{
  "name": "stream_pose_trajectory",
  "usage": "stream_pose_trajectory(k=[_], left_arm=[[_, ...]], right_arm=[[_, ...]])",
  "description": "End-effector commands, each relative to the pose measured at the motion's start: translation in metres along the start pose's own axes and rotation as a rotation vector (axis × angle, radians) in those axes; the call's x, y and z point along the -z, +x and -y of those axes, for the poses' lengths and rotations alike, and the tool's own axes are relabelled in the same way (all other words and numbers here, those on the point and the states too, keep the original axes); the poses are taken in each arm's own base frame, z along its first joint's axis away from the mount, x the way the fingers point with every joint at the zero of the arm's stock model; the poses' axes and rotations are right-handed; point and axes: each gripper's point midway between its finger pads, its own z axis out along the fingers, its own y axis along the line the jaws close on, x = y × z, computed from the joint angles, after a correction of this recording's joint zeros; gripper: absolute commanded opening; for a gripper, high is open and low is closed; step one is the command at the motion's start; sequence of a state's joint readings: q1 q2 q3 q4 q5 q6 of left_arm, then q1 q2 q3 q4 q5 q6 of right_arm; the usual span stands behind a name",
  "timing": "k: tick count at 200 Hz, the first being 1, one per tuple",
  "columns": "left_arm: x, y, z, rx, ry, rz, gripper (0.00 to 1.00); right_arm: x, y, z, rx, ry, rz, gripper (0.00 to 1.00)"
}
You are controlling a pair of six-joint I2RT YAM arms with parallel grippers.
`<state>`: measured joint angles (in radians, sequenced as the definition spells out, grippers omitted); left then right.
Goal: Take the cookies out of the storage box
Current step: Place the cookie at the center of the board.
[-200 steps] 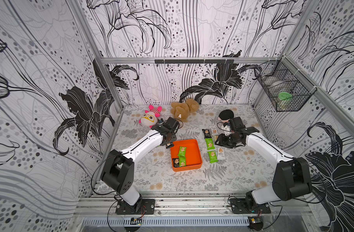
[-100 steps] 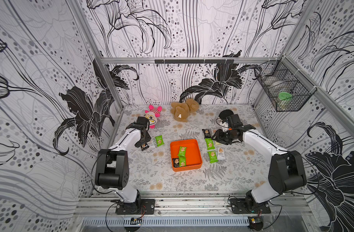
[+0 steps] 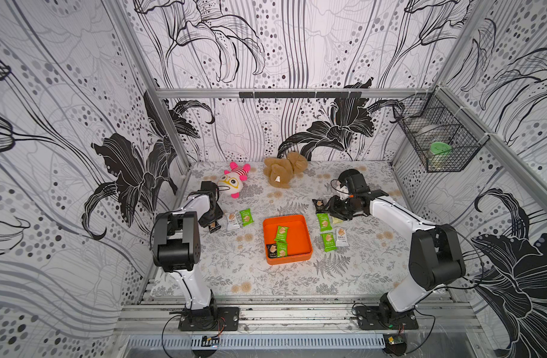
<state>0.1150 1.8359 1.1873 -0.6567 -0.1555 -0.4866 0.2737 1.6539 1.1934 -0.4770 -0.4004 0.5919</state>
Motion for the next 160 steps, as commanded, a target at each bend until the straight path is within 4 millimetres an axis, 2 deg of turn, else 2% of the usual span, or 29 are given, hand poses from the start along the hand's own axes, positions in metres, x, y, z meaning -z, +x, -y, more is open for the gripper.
stream_pose_trajectory(k=[1,38,72,89,127,132,139,160], left_arm=[[-0.004,-0.011,0.008,-0.008,0.031,0.024,0.46],[-0.01,-0.006,0.006,-0.017,0.023,0.012,0.47],[-0.008,-0.005,0.005,-0.008,0.025,0.014,0.64],[-0.002,-0.006,0.004,0.001,0.029,0.019,0.69],[0.031,-0.006,0.012,0.048,0.12,0.046,0.73],[0.037,-0.004,0.015,0.05,0.138,0.052,0.73],[0.045,-0.002,0.019,0.056,0.163,0.057,0.73],[0.074,0.005,0.036,0.045,0.227,0.096,0.73]], right_arm=[[-0.007,-0.01,-0.005,-0.013,-0.001,0.009,0.47],[-0.007,-0.012,-0.007,-0.01,0.0,0.009,0.47],[-0.005,-0.01,-0.007,0.001,0.006,0.007,0.48],[-0.002,-0.009,-0.007,0.01,0.008,0.004,0.48],[-0.001,-0.004,-0.004,0.025,0.018,-0.003,0.48],[-0.001,-0.003,-0.003,0.026,0.018,-0.006,0.48],[0.008,-0.004,-0.009,0.039,0.003,0.015,0.48],[0.01,0.001,-0.007,0.045,0.0,0.011,0.48]])
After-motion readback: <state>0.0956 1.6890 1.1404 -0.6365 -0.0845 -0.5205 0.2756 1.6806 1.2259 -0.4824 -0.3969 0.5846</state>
